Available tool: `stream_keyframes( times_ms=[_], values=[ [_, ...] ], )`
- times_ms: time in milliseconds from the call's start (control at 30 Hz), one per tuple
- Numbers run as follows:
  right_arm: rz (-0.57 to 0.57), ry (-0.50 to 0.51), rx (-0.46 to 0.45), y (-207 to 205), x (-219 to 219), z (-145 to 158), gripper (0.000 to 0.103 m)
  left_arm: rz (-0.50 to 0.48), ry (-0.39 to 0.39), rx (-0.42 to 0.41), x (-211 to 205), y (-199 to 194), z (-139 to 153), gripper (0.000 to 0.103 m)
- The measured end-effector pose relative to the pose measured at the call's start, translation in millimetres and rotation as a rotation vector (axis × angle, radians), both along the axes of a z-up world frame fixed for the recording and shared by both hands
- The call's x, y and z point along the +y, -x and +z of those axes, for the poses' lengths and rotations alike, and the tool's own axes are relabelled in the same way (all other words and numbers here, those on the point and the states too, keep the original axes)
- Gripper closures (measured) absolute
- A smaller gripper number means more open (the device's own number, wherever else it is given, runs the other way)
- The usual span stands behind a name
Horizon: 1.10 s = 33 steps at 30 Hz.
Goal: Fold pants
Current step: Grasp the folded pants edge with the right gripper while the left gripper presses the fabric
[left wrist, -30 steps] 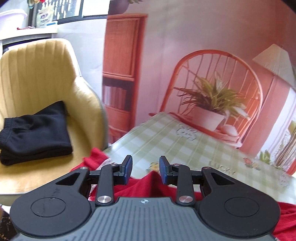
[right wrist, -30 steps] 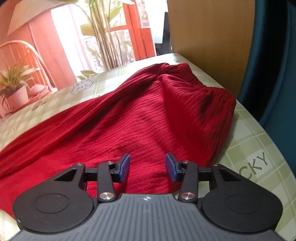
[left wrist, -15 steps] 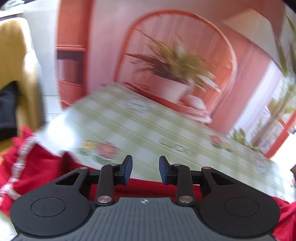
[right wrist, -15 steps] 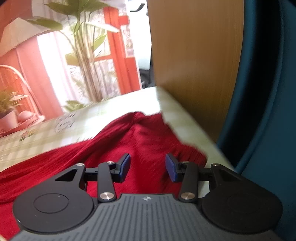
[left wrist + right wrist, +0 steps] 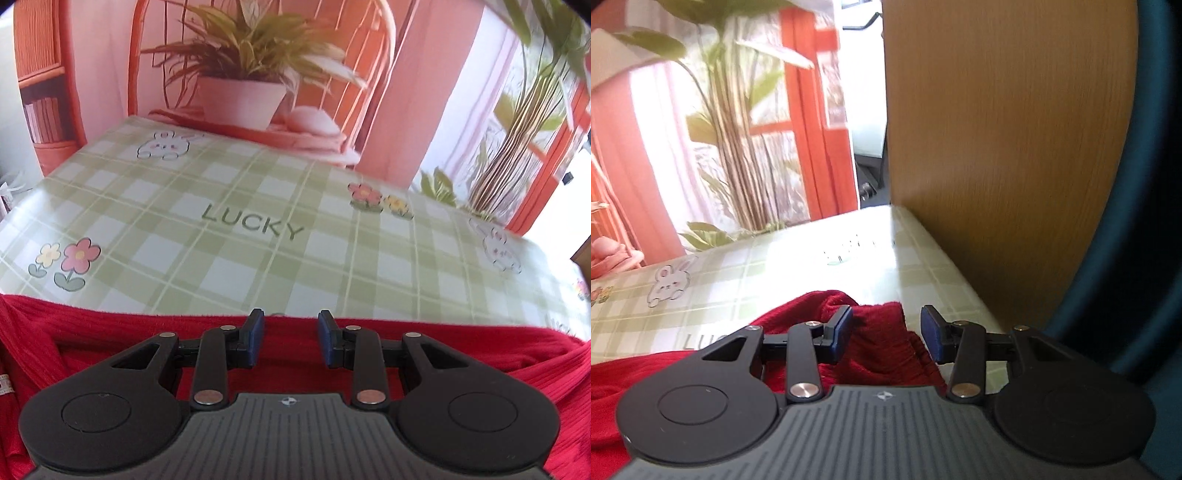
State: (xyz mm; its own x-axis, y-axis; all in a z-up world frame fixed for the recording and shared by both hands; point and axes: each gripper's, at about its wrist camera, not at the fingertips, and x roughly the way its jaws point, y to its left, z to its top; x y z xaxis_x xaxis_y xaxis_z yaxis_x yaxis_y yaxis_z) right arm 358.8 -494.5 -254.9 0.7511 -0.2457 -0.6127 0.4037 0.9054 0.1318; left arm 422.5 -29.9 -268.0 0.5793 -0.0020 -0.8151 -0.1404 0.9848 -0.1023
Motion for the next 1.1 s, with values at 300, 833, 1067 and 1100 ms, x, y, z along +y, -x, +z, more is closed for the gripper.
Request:
stream_keyframes(
  times_ms=[300, 833, 1067, 1100],
  values=[
    [-0.038, -0.001, -0.096, 44.5, 4.2, 13.2, 0.082, -0.008, -0.045, 0.005, -2.4, -4.6, -7.3, 0.070],
    [0.004, -0.016, -0.076, 72.2, 1.4, 18.2, 0.083, 0.015, -0.064, -0.001, -6.1, -3.0, -6.4, 0.070],
    [0.073, -0.057, 0.066, 11.0, -2.8, -4.2, 0.083, 0.028, -0.076, 0.005, -6.7, -3.7, -6.3, 0.070],
    [0.068, -0.050, 0.074, 6.3, -3.8, -6.9, 0.083, 0.027, -0.080, 0.006, -7.2, -3.7, -6.3, 0.070]
  ],
)
